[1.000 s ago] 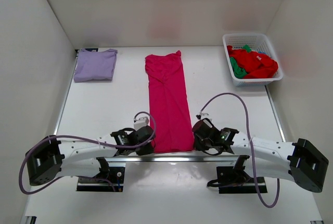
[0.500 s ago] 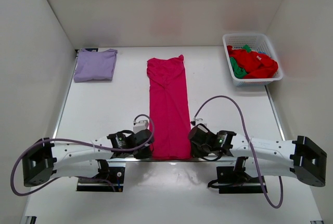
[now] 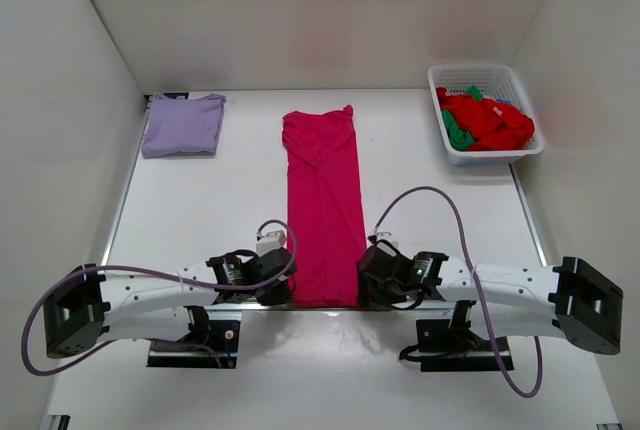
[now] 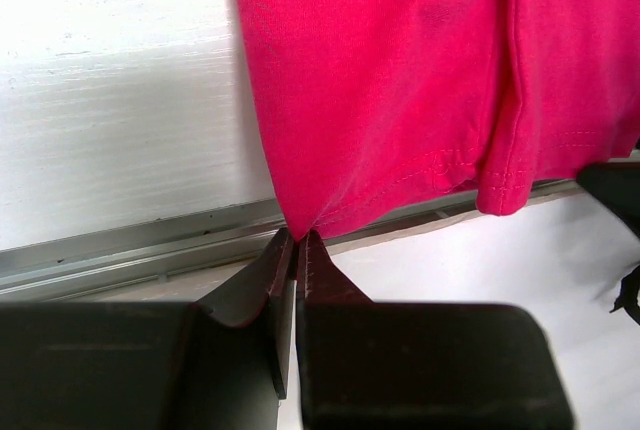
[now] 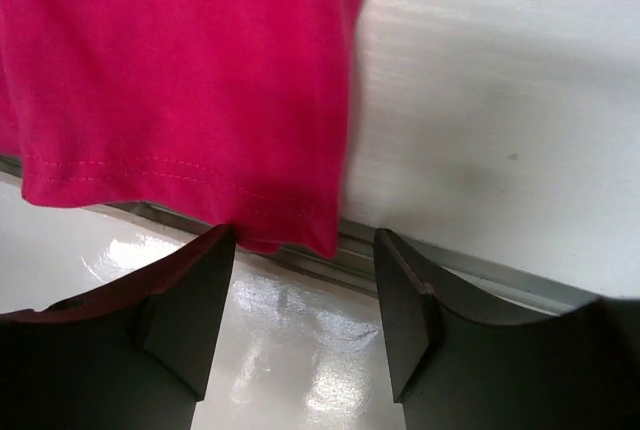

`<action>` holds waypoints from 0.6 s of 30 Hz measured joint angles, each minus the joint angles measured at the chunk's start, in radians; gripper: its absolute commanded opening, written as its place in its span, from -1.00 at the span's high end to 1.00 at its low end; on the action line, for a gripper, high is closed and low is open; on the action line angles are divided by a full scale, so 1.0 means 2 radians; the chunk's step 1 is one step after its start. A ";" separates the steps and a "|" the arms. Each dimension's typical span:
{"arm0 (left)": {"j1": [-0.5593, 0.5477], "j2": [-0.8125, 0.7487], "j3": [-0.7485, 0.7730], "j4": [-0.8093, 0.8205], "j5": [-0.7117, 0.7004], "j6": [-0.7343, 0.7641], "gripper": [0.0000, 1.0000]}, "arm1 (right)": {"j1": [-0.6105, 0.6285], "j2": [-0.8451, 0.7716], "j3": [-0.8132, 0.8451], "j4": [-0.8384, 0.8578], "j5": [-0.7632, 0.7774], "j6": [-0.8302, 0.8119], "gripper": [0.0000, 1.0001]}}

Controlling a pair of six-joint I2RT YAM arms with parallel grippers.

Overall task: Fold and stack the t-shirts
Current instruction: Grab the bottom of the folded rectangular tshirt with both arms

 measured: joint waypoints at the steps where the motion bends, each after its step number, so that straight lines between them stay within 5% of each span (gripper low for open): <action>1: 0.000 0.000 0.000 0.000 0.000 0.000 1.00 | 0.002 0.007 0.003 -0.001 -0.002 0.002 -0.05; 4: 0.000 0.000 0.000 0.000 0.000 -0.001 1.00 | 0.014 0.038 0.014 0.001 -0.003 0.006 0.27; 6: 0.001 -0.001 -0.002 0.002 0.000 -0.001 1.00 | 0.021 0.059 0.021 0.000 -0.002 0.005 0.73; 9: 0.003 -0.006 -0.004 0.001 0.000 -0.001 1.00 | 0.029 0.074 0.031 -0.004 0.002 0.008 0.94; 18: 0.012 -0.014 -0.005 -0.002 0.001 0.003 1.00 | 0.016 0.034 0.039 -0.015 0.015 -0.002 1.00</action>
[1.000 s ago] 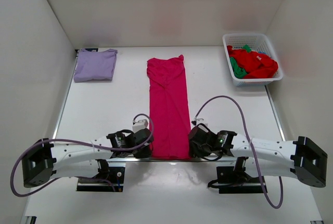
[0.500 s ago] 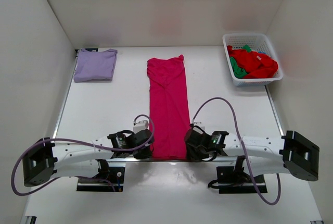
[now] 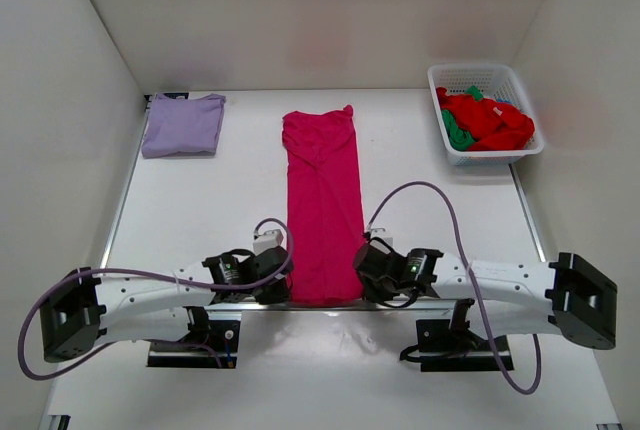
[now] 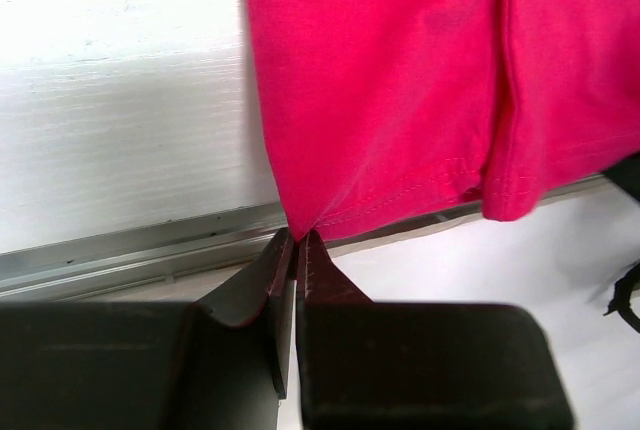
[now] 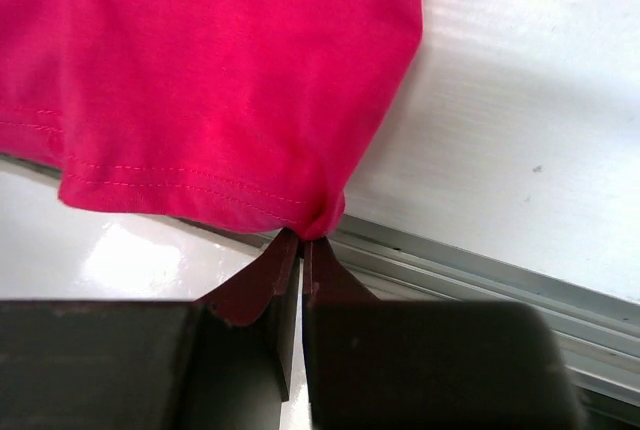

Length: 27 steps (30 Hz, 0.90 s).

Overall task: Fold and stack the t-shirts
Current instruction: Grab the bottom of the folded rectangular tshirt with both arms, then fold the folded rectangular tshirt in 1/3 of the way

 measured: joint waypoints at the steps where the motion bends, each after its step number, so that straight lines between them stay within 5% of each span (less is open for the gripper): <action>1: 0.000 0.000 0.000 -0.002 0.000 0.001 1.00 | -0.003 -0.006 0.002 -0.002 0.000 -0.003 1.00; 16: 0.091 -0.008 0.074 -0.033 0.017 0.054 1.00 | -0.088 -0.015 0.079 -0.042 -0.036 -0.091 1.00; 27: 0.201 0.086 0.170 -0.040 0.055 0.136 1.00 | -0.220 0.058 0.193 -0.062 -0.076 -0.204 0.99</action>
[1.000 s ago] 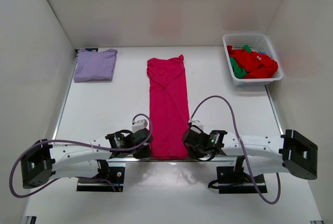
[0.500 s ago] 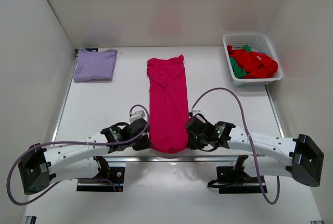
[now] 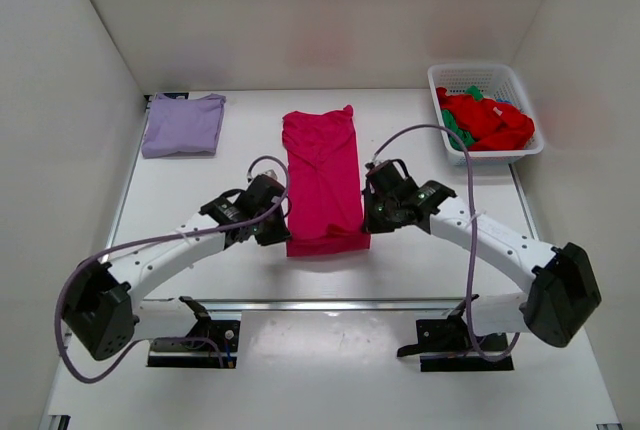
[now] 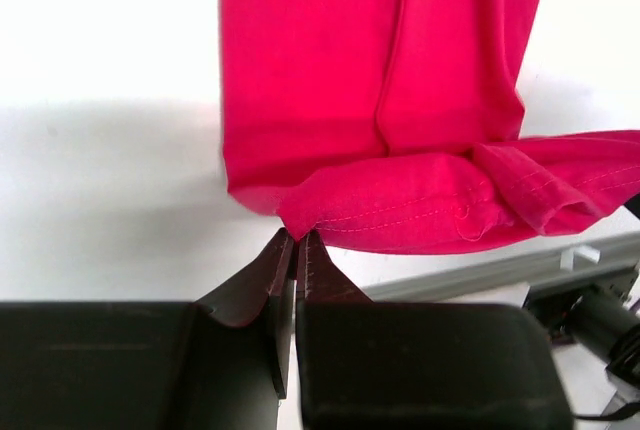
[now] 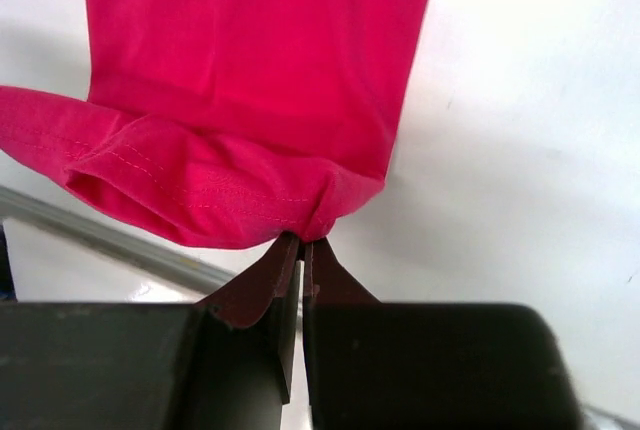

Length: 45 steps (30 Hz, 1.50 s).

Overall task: Fold and stack the t-shirts
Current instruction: Fold the folded rectangular tshirt in 1/3 of the way

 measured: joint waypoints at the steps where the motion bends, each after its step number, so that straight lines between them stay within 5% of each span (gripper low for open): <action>1: 0.008 0.010 0.009 0.000 0.002 0.006 1.00 | -0.009 0.010 0.010 0.000 -0.004 -0.008 1.00; 13: 0.086 0.111 0.090 0.016 0.036 0.060 1.00 | -0.072 0.099 0.089 0.002 -0.029 -0.081 1.00; 45: 0.160 0.258 0.176 0.050 0.081 0.103 0.98 | -0.119 0.259 0.217 0.009 -0.049 -0.139 0.99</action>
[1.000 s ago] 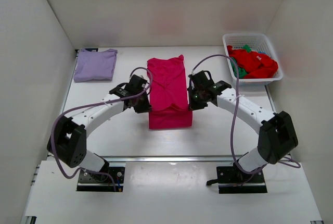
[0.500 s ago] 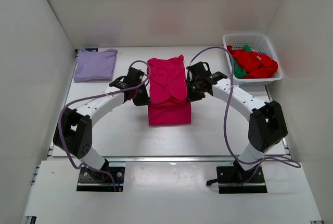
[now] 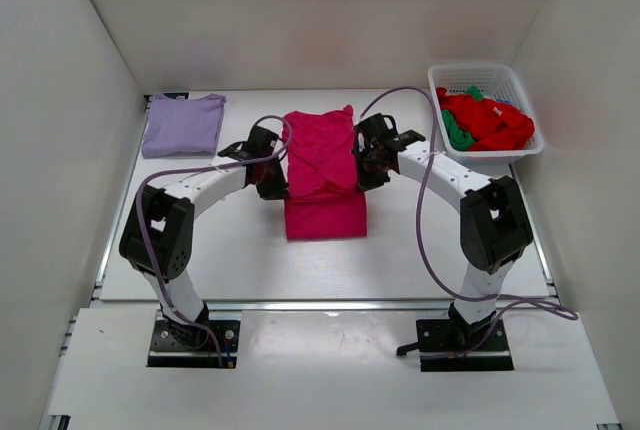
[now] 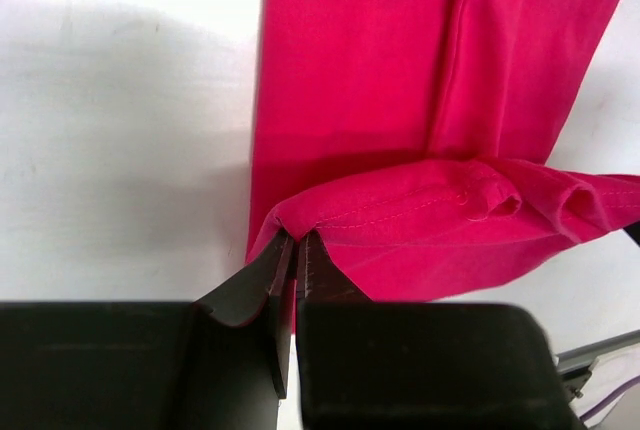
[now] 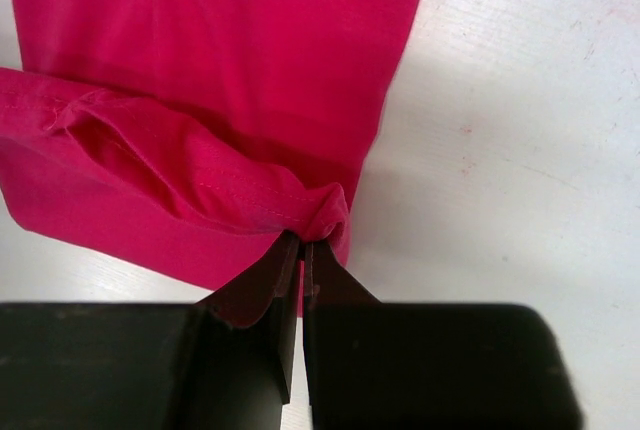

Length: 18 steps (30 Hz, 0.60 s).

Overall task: Fold and stack the t-shirts
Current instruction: Fold the folded rectangular tshirt in 1/3 of the way

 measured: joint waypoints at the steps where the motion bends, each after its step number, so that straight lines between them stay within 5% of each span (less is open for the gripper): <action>1: 0.001 0.006 0.004 0.001 0.001 0.001 0.99 | -0.001 0.003 0.002 0.001 -0.001 -0.002 0.98; 18: 0.015 0.063 0.037 0.014 0.011 0.007 0.89 | -0.015 0.069 0.040 0.009 -0.010 -0.024 0.89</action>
